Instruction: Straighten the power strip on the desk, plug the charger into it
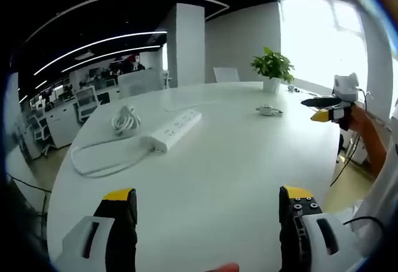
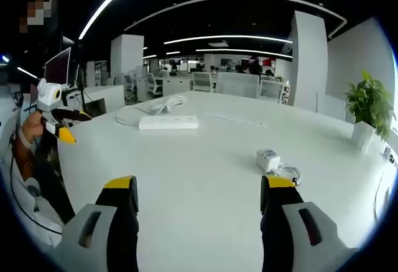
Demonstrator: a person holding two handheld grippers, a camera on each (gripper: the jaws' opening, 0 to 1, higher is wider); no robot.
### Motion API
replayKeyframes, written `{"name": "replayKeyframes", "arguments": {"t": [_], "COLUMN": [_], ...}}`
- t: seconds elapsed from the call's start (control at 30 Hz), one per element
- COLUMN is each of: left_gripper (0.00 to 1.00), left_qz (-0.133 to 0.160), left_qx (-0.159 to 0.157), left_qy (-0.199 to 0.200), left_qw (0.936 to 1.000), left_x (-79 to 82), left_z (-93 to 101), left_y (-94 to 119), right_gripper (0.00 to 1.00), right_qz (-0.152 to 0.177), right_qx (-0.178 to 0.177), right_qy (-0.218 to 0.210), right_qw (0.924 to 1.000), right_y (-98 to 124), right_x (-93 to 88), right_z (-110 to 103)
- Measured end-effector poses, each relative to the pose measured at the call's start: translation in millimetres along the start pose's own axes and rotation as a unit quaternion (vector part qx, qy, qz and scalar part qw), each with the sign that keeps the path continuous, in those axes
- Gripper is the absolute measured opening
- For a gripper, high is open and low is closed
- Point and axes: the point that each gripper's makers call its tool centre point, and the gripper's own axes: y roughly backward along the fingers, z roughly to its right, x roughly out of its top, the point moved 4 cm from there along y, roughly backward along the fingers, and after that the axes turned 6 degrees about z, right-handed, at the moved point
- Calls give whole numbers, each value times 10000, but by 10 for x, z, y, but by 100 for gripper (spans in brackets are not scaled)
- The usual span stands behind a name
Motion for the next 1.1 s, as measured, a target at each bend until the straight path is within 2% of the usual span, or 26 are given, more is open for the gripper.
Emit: {"name": "replayKeyframes", "arguments": {"t": [0.57, 0.83, 0.9, 1.1], "left_gripper": [93, 93, 91, 93], "left_qz": [1, -20, -61, -21], "left_qx": [-78, -153, -216, -252], "left_qy": [-119, -228, -265, -307], "left_qw": [9999, 9996, 9994, 9992], "left_x": [15, 64, 70, 115], "left_z": [21, -12, 4, -1], "left_y": [-27, -92, -116, -183], "right_gripper": [80, 80, 80, 80], "right_qz": [-46, -27, -38, -78], "right_qx": [52, 340, 403, 637], "right_qy": [83, 378, 443, 603], "right_qw": [9999, 9987, 9982, 9961], "right_y": [-19, -158, -203, -346], "right_x": [1, 122, 141, 167], "right_z": [10, -52, -63, -102]}}
